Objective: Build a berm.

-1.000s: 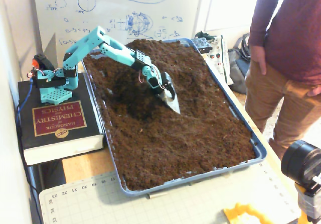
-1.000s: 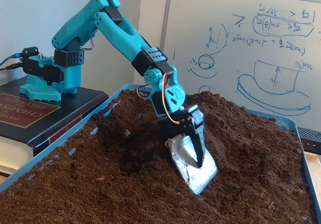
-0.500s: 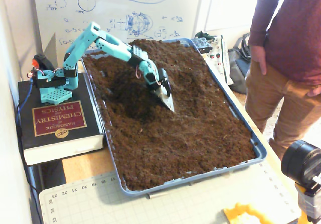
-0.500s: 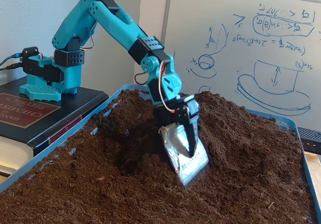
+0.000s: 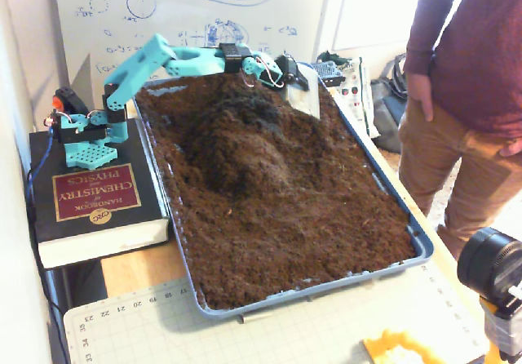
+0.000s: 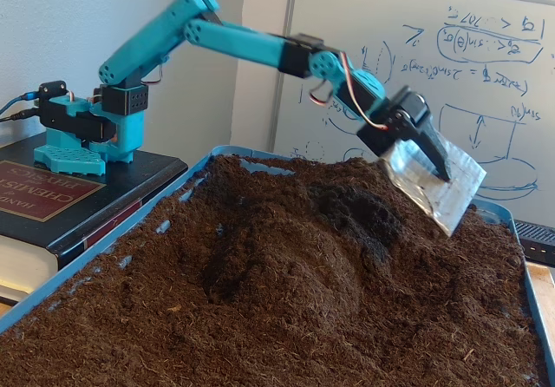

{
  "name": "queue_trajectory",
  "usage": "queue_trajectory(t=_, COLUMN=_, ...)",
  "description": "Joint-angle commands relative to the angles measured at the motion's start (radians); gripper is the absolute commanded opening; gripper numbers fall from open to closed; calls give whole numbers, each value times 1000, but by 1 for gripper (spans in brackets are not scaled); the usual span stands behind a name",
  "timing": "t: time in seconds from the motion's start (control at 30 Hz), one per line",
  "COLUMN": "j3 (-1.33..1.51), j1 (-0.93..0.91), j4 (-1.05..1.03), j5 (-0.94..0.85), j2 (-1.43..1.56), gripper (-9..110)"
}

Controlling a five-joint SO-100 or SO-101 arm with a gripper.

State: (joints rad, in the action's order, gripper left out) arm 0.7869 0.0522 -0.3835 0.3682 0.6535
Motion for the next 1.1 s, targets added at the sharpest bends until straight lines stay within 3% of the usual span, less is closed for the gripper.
queue_trajectory(t=0.0, j3=-247, j1=84, j4=12, j5=18, j2=-86, gripper=0)
queue_trajectory(t=0.17, j3=-371, j1=155, j4=12, j5=8, j2=-380, gripper=0)
queue_trajectory(t=0.37, j3=-310, j1=152, j4=-2, j5=-172, j2=-411, gripper=0)
queue_trajectory(t=0.57, j3=-100, j1=107, j4=-2, j5=-311, j2=-368, gripper=0)
queue_trajectory(t=1.07, j3=525, j1=101, j4=-2, j5=-304, j2=-2, gripper=0)
